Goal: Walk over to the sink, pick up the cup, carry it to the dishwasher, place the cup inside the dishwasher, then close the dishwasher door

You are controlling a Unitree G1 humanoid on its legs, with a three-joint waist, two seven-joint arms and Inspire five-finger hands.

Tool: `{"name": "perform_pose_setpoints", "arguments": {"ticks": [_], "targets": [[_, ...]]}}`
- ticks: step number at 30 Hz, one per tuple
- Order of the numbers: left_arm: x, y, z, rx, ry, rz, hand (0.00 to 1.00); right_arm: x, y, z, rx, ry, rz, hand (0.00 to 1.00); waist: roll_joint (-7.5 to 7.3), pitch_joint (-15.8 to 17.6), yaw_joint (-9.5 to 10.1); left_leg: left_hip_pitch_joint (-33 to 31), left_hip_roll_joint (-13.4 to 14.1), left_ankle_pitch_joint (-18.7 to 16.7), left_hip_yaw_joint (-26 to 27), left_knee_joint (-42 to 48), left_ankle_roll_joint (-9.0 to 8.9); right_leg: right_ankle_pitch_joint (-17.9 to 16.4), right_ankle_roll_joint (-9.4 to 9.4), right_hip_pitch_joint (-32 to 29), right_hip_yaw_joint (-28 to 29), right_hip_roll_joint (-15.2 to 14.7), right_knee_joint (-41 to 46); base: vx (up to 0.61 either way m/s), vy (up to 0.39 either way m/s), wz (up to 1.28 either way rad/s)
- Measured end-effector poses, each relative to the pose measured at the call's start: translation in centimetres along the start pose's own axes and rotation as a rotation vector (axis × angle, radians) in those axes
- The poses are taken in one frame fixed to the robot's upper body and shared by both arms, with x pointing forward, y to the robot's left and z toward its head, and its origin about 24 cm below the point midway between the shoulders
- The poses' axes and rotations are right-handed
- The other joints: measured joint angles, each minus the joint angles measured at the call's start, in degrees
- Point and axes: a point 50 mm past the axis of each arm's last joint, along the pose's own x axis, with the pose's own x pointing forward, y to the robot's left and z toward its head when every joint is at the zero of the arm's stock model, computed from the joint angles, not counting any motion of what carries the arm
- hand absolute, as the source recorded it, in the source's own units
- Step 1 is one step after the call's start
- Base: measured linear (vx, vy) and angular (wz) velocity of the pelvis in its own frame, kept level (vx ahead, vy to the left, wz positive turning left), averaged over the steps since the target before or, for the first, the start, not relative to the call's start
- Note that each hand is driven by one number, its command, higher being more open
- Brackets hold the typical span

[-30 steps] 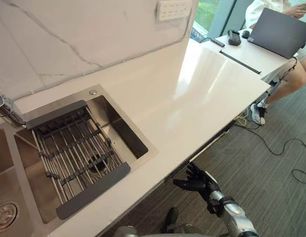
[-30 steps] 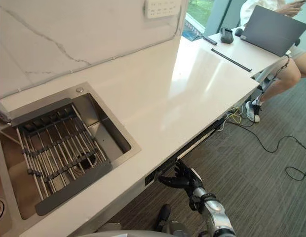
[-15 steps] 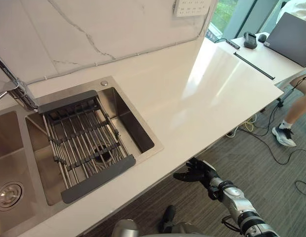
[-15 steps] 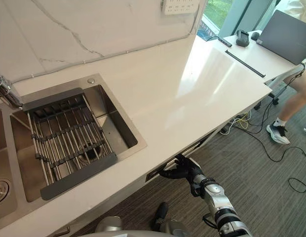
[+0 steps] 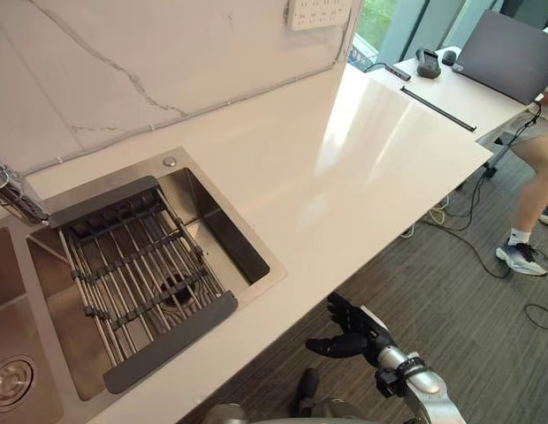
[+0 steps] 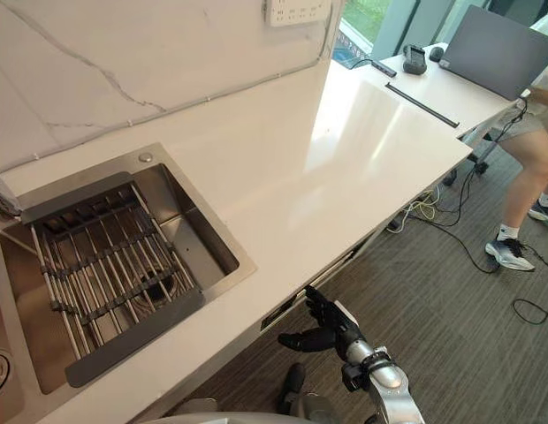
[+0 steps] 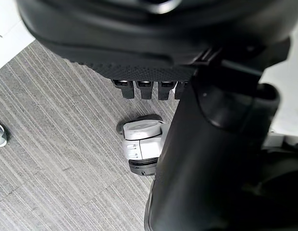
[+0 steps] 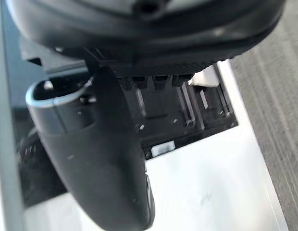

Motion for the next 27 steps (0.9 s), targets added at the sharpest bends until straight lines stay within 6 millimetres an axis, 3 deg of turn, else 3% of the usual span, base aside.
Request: {"name": "perform_pose_setpoints", "arguments": {"ticks": [4,11,15,22,27], "targets": [[0.0,0.0,-0.3,0.014,0.016,-0.004,1.0,-0.8,-0.4,-2.4,0.02,0.077,-0.101,1.0,0.24,-0.99,-0.76,0.03,-0.46,0.69,-0.23,-0.7,0.3,0.14,0.18,-0.09,-0.17,-0.49,-0.19,-0.05,0.039,0.05],[0.0,-0.1,-0.6,0.014,0.037,-0.006,1.0,-3.0,0.1,-8.6,0.168,0.315,-0.309,1.0,1.06,-2.19,-0.91,0.05,-0.61,1.51,-0.92,-1.47,0.18,-0.53,1.04,-0.02,-0.51,-0.71,-0.22,-0.05,0.007,0.03],[0.0,-0.1,-0.6,0.016,0.038,-0.003,1.0,-3.7,0.1,-9.6,0.201,0.348,-0.391,1.0,1.21,-2.27,-1.17,-0.01,-0.61,1.59,-1.23,-1.53,-0.13,-0.59,1.06,0.03,-0.72,-0.76,-0.22,-0.01,0.002,0.01],[0.1,-0.2,-0.6,0.043,0.041,0.006,1.0,-3.7,-0.5,-9.5,0.215,0.327,-0.439,1.0,1.51,-2.6,-1.58,-0.08,-0.6,1.77,-1.91,-1.62,-0.15,-0.67,1.04,0.24,-1.4,-0.87,-0.21,0.01,0.031,0.05],[0.3,-0.2,0.5,0.255,0.023,0.016,1.0,-3.7,-0.5,-9.7,0.221,0.336,-0.429,1.0,2.25,-3.89,-1.6,-0.07,-0.88,2.28,-2.56,-2.53,0.5,-0.77,1.12,0.21,-2.07,-1.2,-0.21,0.05,0.054,0.08]]}}
